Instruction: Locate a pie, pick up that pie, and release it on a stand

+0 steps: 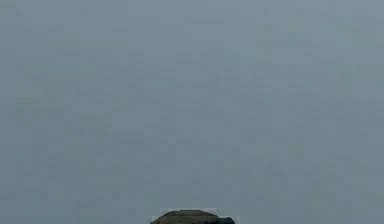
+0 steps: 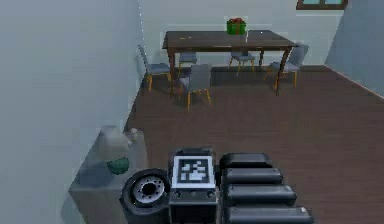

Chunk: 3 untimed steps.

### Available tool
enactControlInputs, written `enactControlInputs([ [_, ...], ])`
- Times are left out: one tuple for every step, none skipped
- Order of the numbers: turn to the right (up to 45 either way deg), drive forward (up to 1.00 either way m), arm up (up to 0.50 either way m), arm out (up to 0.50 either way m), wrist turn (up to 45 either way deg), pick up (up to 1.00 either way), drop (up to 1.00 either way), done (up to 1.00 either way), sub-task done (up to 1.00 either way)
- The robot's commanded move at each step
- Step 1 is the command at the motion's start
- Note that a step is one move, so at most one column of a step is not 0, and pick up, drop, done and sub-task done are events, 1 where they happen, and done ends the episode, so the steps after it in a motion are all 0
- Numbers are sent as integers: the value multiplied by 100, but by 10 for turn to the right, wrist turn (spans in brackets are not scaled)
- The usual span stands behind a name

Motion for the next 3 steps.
enactControlInputs([
  [-450,0,0,0,0,0,0,0,0],
  [-150,0,0,0,0,0,0,0,0],
  [0,25,0,0,0,0,0,0,0],
])
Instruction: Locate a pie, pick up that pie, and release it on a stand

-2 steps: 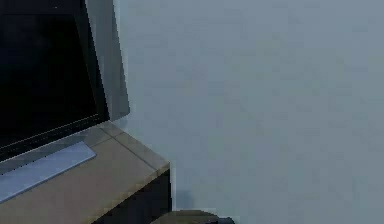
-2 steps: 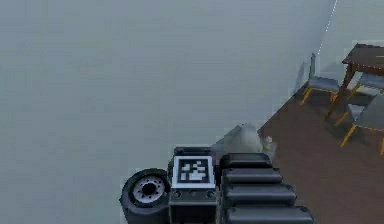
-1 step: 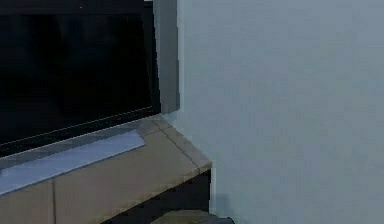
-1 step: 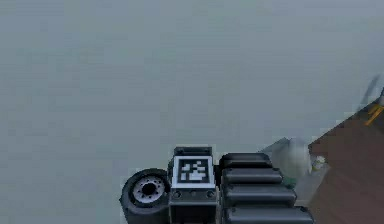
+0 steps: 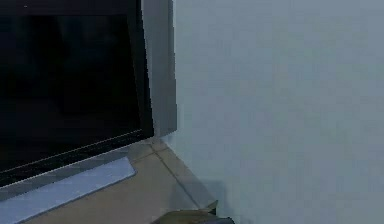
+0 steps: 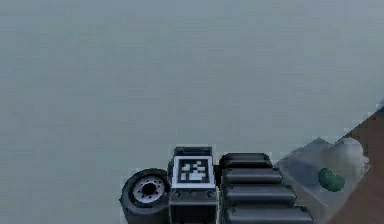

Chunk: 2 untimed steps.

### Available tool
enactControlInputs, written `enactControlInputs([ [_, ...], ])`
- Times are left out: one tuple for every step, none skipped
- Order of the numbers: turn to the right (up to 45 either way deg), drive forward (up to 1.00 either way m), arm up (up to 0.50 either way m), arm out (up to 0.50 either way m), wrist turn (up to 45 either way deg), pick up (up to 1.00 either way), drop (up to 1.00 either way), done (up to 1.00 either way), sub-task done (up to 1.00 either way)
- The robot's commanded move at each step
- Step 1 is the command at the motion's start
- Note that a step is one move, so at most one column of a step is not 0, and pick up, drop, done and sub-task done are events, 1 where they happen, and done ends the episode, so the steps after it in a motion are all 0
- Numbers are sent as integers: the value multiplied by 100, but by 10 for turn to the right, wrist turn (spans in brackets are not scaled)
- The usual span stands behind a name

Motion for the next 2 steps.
enactControlInputs([
  [-450,0,0,0,0,0,0,0,0],
  [-450,0,0,0,0,0,0,0,0],
])
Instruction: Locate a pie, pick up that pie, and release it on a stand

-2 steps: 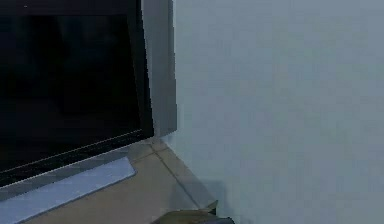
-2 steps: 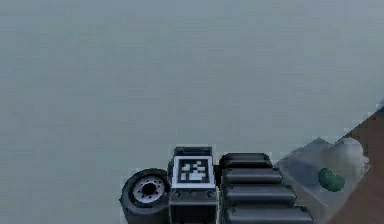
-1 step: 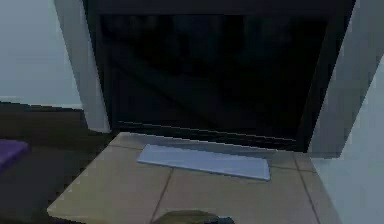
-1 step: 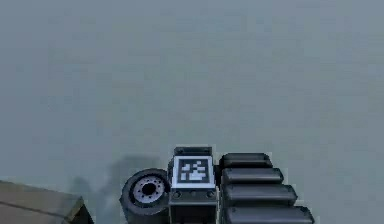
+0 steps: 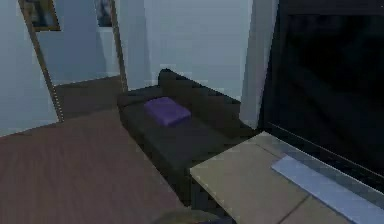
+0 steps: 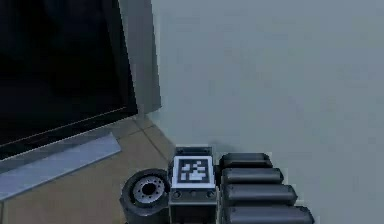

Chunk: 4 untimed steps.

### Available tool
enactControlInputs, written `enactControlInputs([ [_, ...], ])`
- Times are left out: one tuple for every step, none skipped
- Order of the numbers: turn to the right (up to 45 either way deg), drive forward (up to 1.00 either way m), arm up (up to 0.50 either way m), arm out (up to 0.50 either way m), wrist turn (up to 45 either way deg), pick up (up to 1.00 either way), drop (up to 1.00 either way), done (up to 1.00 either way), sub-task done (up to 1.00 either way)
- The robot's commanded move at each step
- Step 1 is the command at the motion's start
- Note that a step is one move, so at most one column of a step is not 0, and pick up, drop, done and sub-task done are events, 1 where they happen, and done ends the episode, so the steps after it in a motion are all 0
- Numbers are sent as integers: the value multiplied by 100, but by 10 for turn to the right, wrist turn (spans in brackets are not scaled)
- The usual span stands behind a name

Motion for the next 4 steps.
enactControlInputs([
  [-450,0,0,0,0,0,0,0,0],
  [-240,0,0,0,0,0,0,0,0],
  [450,0,0,0,0,0,0,0,0],
  [450,0,0,0,0,0,0,0,0],
])
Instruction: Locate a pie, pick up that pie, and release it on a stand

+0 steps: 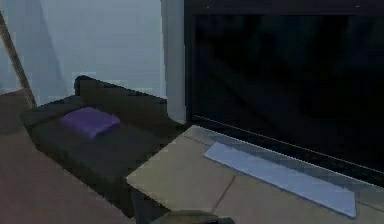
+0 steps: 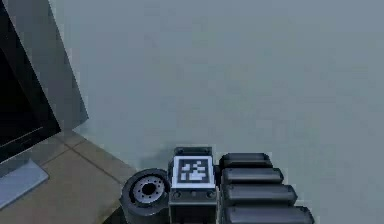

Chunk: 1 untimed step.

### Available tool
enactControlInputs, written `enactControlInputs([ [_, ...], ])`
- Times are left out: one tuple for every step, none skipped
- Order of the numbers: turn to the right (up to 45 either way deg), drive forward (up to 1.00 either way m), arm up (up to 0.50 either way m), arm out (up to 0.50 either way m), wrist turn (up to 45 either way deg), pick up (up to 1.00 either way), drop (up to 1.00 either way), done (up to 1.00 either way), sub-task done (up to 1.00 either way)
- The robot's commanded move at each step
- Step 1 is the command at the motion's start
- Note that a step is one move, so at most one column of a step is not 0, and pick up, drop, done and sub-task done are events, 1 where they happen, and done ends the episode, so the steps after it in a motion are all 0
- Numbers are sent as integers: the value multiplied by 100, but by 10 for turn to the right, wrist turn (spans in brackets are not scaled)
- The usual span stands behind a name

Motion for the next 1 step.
enactControlInputs([
  [450,0,0,0,0,0,0,0,0],
])
